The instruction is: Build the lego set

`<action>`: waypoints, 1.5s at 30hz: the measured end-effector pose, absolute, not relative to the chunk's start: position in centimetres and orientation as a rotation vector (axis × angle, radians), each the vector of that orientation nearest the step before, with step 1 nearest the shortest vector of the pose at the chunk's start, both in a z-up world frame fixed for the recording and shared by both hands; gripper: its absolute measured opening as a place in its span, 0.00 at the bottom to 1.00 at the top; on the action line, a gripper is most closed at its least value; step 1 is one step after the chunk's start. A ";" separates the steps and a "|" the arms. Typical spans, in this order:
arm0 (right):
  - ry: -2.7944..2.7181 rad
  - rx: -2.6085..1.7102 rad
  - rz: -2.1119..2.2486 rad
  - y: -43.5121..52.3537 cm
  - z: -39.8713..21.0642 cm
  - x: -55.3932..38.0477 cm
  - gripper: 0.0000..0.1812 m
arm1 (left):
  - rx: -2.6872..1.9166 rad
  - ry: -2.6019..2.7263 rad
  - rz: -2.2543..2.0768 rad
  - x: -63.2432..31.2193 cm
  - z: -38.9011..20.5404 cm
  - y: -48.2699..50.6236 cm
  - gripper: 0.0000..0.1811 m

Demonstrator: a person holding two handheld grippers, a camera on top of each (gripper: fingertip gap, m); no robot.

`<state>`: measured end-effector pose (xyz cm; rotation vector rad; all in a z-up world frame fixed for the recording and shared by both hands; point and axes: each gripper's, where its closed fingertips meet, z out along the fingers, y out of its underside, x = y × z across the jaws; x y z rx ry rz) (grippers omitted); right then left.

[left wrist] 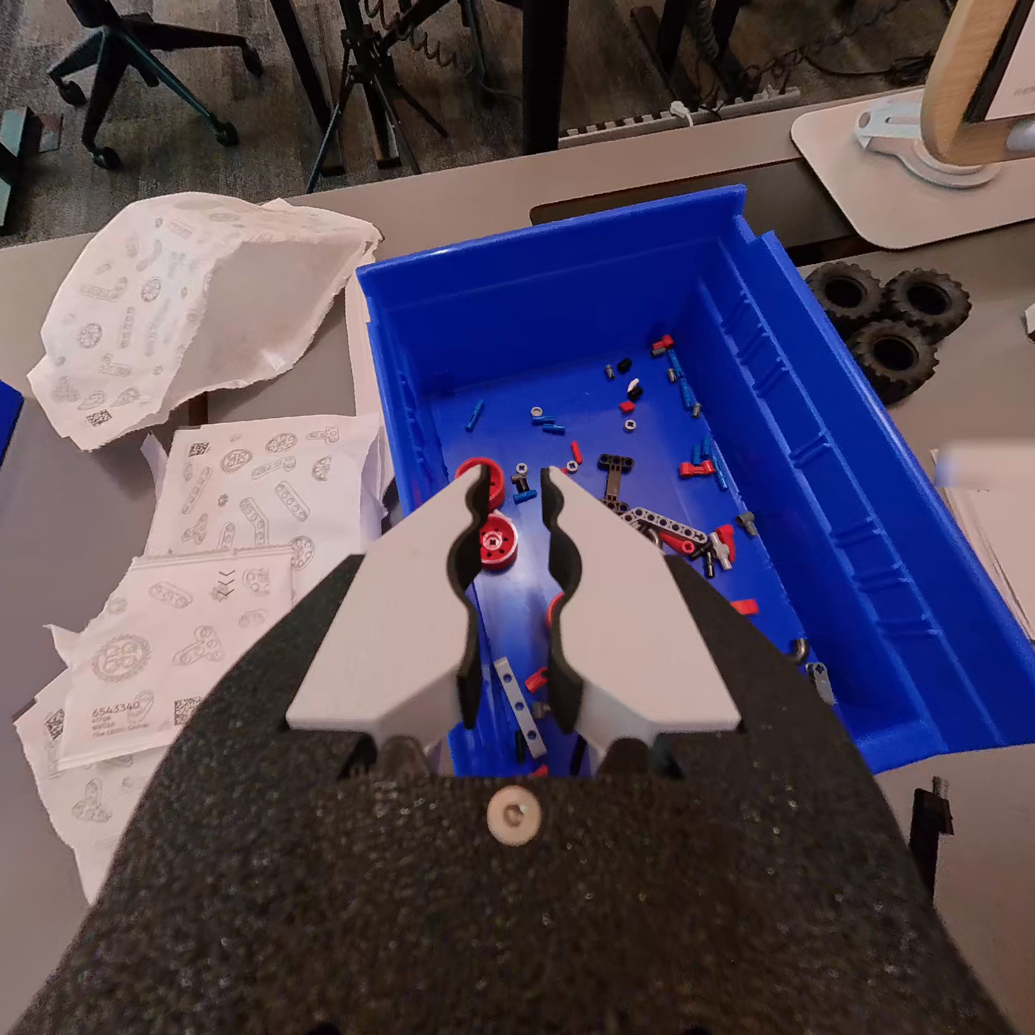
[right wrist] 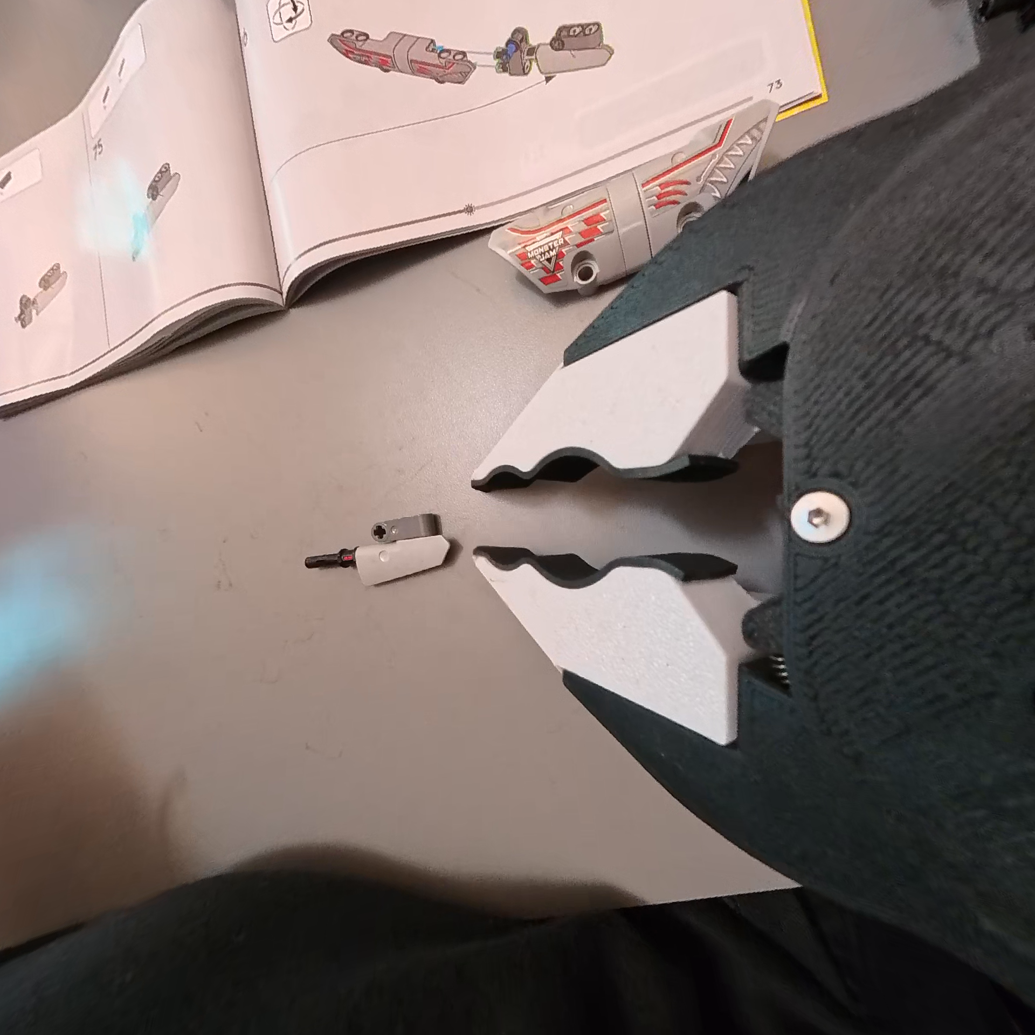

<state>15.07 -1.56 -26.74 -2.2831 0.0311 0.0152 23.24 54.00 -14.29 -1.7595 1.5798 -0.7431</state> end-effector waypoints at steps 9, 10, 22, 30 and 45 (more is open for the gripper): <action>0.061 -2.282 0.029 -1.6 -26.7 15.3 0.08 | -1.746 1.632 -0.705 21.2 -12.8 53.1 0.08; 0.064 -2.282 0.029 -1.6 -26.7 15.4 0.07 | -1.742 1.633 -0.702 21.1 -12.6 52.9 0.08; 0.013 -2.283 -0.050 -0.7 -26.8 15.7 0.03 | -1.711 1.688 -0.806 22.1 -13.0 48.9 0.08; 0.022 -2.276 0.111 0.0 -26.6 15.3 0.10 | -1.585 1.750 -0.762 23.4 -11.5 45.3 0.08; -0.071 -2.267 -0.142 0.0 -26.5 15.5 0.17 | -1.553 1.786 -0.677 24.7 -12.5 45.5 0.08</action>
